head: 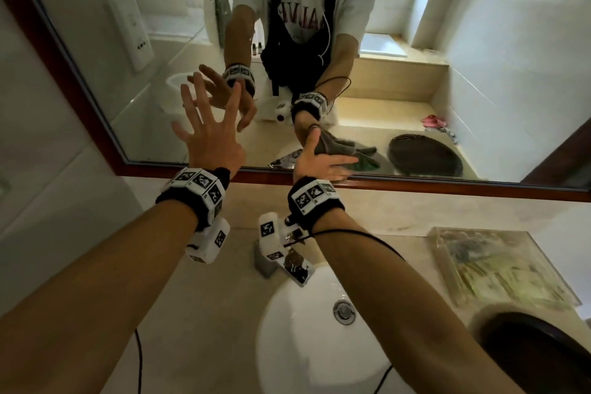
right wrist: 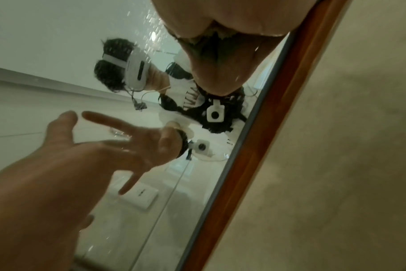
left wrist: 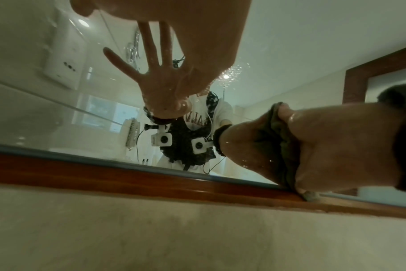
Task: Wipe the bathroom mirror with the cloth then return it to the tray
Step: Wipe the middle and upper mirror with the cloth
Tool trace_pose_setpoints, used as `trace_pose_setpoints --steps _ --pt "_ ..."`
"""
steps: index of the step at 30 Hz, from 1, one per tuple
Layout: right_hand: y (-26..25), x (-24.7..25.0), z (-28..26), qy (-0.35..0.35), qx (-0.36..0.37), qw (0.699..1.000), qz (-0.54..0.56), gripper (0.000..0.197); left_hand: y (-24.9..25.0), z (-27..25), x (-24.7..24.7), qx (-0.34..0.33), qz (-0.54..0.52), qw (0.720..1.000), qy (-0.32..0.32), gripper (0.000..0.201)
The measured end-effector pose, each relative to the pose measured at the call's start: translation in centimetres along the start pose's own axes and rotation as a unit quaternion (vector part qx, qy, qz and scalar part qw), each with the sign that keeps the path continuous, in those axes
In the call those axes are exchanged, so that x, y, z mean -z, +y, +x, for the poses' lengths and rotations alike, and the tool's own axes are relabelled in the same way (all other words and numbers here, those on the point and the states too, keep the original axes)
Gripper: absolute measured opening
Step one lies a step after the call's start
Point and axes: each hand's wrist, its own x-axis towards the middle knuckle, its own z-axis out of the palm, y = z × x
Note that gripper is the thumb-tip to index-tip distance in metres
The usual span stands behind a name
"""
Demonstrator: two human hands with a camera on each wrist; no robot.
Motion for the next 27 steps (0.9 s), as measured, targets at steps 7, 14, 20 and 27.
trace_pose_setpoints --steps 7,14,20,27 --pt "0.3 -2.0 -1.8 -0.055 -0.026 0.998 0.000 0.114 -1.8 0.7 0.4 -0.012 0.009 1.000 0.016 0.115" --pt "-1.3 2.4 2.1 -0.007 -0.034 0.999 -0.014 0.112 1.1 1.4 0.7 -0.007 -0.038 0.999 0.018 0.115" --pt "-2.9 8.3 7.4 0.061 -0.043 0.996 -0.052 0.107 3.0 0.7 0.3 0.018 -0.042 0.999 0.023 0.123" --pt "-4.8 13.9 12.1 0.110 -0.064 0.991 -0.039 0.106 5.9 -0.5 -0.2 0.022 -0.023 0.999 0.001 0.123"
